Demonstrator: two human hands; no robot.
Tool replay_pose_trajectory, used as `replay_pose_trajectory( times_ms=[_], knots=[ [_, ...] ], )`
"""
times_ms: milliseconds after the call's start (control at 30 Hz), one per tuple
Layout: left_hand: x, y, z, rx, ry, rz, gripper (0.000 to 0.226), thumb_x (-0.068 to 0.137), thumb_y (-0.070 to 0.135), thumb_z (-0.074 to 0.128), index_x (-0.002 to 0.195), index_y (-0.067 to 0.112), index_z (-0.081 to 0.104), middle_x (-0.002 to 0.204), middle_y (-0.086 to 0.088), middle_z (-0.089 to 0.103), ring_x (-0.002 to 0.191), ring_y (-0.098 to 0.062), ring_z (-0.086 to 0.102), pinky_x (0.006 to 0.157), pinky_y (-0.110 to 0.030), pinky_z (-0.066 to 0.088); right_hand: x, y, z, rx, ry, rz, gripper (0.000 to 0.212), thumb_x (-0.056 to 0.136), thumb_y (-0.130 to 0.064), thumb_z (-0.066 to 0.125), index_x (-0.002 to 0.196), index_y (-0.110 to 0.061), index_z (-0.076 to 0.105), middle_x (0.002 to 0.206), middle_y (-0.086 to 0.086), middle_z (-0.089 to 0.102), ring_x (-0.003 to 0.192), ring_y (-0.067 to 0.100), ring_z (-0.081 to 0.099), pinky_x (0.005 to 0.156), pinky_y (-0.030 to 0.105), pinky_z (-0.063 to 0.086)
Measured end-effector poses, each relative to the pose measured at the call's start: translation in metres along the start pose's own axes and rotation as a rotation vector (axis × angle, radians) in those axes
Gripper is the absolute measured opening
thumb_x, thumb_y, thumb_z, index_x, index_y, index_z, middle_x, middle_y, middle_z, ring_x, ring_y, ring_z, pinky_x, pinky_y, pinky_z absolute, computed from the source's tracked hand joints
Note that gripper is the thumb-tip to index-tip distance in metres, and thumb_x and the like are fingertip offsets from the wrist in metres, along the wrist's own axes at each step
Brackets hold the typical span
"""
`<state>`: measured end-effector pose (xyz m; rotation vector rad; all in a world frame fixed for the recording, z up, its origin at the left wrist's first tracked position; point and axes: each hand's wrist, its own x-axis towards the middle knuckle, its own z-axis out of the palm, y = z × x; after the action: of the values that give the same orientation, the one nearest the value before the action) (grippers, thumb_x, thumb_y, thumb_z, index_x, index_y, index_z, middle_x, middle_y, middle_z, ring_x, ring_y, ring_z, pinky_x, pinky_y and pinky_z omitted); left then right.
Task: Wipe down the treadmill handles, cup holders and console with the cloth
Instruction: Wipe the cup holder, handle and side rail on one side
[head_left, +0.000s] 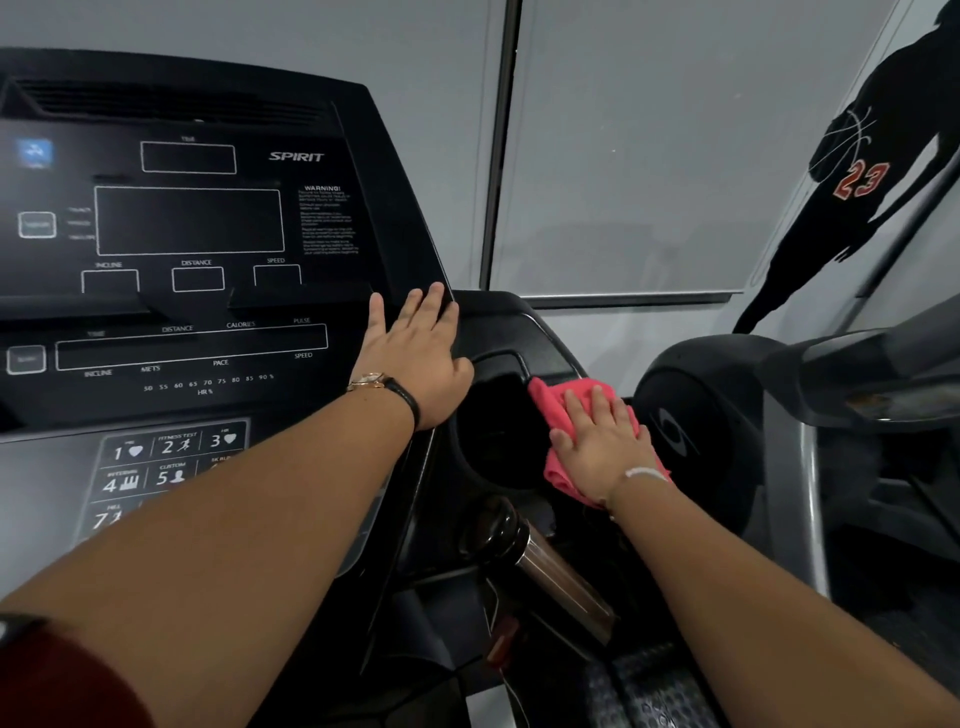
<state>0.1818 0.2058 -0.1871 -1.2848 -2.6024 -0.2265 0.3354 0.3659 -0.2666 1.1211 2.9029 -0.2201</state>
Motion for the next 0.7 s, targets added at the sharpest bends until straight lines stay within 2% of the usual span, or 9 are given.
replay_pose_trajectory(
  times_ms=[33, 133, 200, 300, 400, 467, 533, 600, 700],
  knots=[
    [0.000, 0.000, 0.000, 0.000, -0.001, 0.002, 0.065, 0.091, 0.037, 0.027, 0.151, 0.019, 0.009, 0.159, 0.000, -0.006, 0.146, -0.016, -0.005, 0.113, -0.048, -0.014, -0.003, -0.003, -0.001, -0.026, 0.000, -0.048, 0.060, 0.097, -0.050, 0.021, 0.151, -0.034, 0.000, 0.160, -0.001, -0.007, 0.146, 0.028, -0.008, 0.117, 0.053, 0.003],
    [0.000, 0.000, 0.000, -0.008, 0.003, 0.003, 0.065, 0.091, 0.036, 0.028, 0.150, 0.019, 0.009, 0.159, -0.001, -0.005, 0.146, -0.016, -0.005, 0.113, -0.048, -0.014, -0.030, 0.007, 0.005, -0.079, 0.004, -0.391, 0.065, 0.088, -0.057, 0.008, 0.150, -0.038, 0.009, 0.159, -0.007, 0.000, 0.147, 0.022, -0.005, 0.118, 0.051, 0.001],
    [0.000, 0.000, 0.000, -0.007, 0.003, 0.003, 0.065, 0.091, 0.036, 0.028, 0.150, 0.019, 0.009, 0.159, -0.001, -0.006, 0.146, -0.016, -0.006, 0.113, -0.048, -0.014, -0.043, 0.025, 0.008, -0.085, 0.018, -0.471, 0.076, 0.082, -0.060, 0.000, 0.151, -0.031, 0.013, 0.159, -0.005, 0.005, 0.147, 0.017, -0.004, 0.119, 0.046, 0.003],
    [0.000, 0.000, 0.000, -0.011, 0.001, 0.007, 0.065, 0.091, 0.037, 0.028, 0.150, 0.019, 0.009, 0.159, -0.001, -0.006, 0.146, -0.016, -0.006, 0.113, -0.048, -0.015, -0.028, 0.048, 0.010, -0.012, 0.061, -0.342, 0.083, 0.083, -0.068, 0.003, 0.151, -0.021, 0.012, 0.159, 0.003, 0.005, 0.147, 0.021, -0.002, 0.119, 0.042, 0.004],
    [-0.001, 0.000, 0.001, -0.008, 0.003, 0.004, 0.064, 0.091, 0.037, 0.027, 0.150, 0.019, 0.008, 0.159, -0.001, -0.006, 0.146, -0.016, -0.007, 0.112, -0.048, -0.015, 0.000, 0.038, 0.012, 0.137, 0.037, -0.038, 0.064, 0.097, -0.045, 0.024, 0.152, -0.017, 0.007, 0.159, 0.015, 0.003, 0.146, 0.030, 0.003, 0.119, 0.043, 0.009],
    [-0.001, -0.001, 0.001, -0.004, 0.002, 0.003, 0.064, 0.091, 0.036, 0.027, 0.150, 0.019, 0.008, 0.159, -0.001, -0.006, 0.146, -0.017, -0.007, 0.113, -0.048, -0.014, 0.006, 0.023, 0.011, 0.127, 0.046, 0.089, 0.061, 0.097, -0.042, 0.025, 0.152, -0.021, 0.007, 0.158, 0.017, 0.006, 0.145, 0.035, 0.009, 0.117, 0.048, 0.016],
    [-0.001, 0.000, 0.001, -0.006, 0.000, 0.006, 0.064, 0.091, 0.036, 0.026, 0.151, 0.019, 0.008, 0.159, -0.001, -0.006, 0.146, -0.017, -0.006, 0.113, -0.048, -0.014, -0.004, 0.014, 0.009, 0.027, 0.047, 0.038, 0.063, 0.094, -0.050, 0.020, 0.151, -0.027, 0.007, 0.159, 0.011, 0.003, 0.145, 0.034, 0.006, 0.116, 0.051, 0.015],
    [-0.001, 0.000, 0.001, -0.009, 0.002, 0.004, 0.064, 0.091, 0.036, 0.027, 0.150, 0.019, 0.008, 0.159, -0.001, -0.006, 0.146, -0.017, -0.006, 0.112, -0.048, -0.015, -0.023, 0.016, 0.010, -0.059, 0.077, -0.135, 0.075, 0.082, -0.063, 0.004, 0.151, -0.032, 0.004, 0.160, 0.002, -0.002, 0.146, 0.029, -0.002, 0.117, 0.049, 0.009],
    [-0.001, 0.000, 0.001, -0.010, 0.004, 0.005, 0.064, 0.091, 0.036, 0.026, 0.150, 0.019, 0.008, 0.159, -0.001, -0.006, 0.146, -0.017, -0.006, 0.112, -0.047, -0.015, -0.024, 0.041, 0.015, -0.063, 0.040, -0.250, 0.087, 0.072, -0.073, -0.008, 0.150, -0.035, 0.001, 0.158, -0.006, -0.008, 0.146, 0.020, -0.009, 0.119, 0.047, 0.006]
  ],
)
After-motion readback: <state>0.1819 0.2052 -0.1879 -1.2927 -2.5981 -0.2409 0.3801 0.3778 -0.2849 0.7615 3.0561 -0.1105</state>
